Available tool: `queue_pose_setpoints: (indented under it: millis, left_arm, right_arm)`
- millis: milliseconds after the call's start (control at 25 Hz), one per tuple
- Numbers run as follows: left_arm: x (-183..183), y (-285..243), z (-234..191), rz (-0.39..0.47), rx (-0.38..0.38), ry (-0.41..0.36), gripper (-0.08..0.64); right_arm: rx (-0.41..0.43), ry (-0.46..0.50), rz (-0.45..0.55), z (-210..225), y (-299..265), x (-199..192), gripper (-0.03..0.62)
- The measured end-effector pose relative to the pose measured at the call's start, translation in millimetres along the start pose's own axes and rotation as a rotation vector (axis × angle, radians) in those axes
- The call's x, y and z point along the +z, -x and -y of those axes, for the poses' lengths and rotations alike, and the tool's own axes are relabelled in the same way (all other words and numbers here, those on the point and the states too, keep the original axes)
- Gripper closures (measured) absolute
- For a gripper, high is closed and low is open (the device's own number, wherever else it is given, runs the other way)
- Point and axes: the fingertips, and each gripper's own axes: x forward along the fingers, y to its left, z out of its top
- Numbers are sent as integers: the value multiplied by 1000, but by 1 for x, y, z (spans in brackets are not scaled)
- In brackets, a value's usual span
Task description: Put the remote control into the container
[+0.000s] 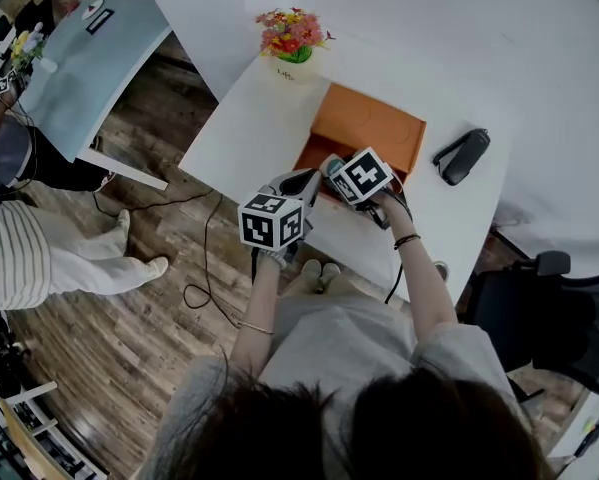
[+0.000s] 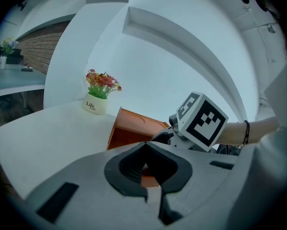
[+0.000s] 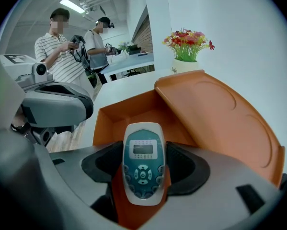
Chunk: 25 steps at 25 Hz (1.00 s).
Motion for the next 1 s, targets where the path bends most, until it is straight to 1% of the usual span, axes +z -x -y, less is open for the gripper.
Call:
queue_pose_setpoints:
  millis: [240,480,760,1000]
  left_arm:
    - [-3,2,-2,-14,1,2,557]
    - [-4,1,-4,-20,-3,8,557]
    - [-6,-1,-3,-27,-12,9,557]
    - [-6,-2,-2,-29,-15,6,557]
  right_arm:
    - [-23,0,-35,1,-7,-5,311]
    - [-33,19,-46,1,-9,-6,310]
    - [-45,32,-32,-1,-10,-7,311]
    - [-26,-3,5,-2,-8,-6,308]
